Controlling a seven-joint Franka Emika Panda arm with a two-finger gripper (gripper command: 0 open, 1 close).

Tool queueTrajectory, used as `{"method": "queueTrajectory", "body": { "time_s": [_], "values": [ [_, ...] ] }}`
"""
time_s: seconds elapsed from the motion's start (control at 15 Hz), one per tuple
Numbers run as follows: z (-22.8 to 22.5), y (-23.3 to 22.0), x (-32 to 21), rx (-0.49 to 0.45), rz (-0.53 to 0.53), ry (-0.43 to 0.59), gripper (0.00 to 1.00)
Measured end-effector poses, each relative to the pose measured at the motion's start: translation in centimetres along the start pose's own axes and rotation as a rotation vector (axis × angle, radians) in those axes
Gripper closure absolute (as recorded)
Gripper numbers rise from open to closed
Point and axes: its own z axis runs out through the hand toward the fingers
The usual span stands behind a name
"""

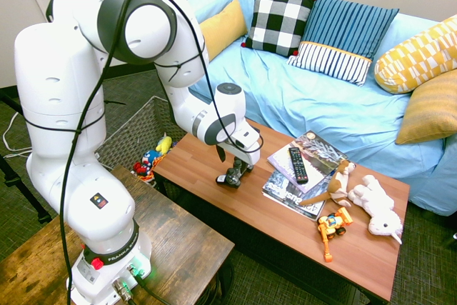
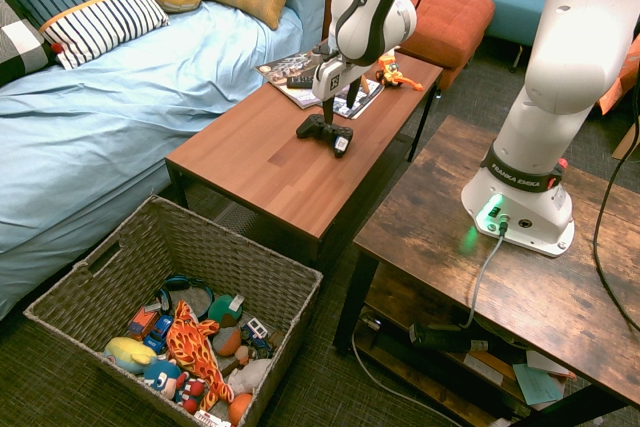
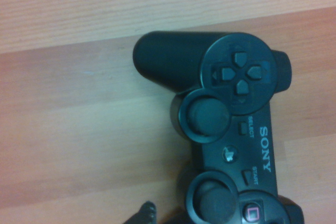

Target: Put the gamepad in the basket

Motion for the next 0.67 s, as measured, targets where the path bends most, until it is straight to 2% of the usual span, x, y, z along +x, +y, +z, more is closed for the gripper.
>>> {"method": "queueTrajectory", "body": {
  "time_s": [0.33,0.67],
  "values": [
    [3.3,0.2,0.9,-0.012,0.044,-0.015,0.00],
    [5.1,-0.1,1.7,0.015,0.076,-0.038,0.00]
  ]
}}
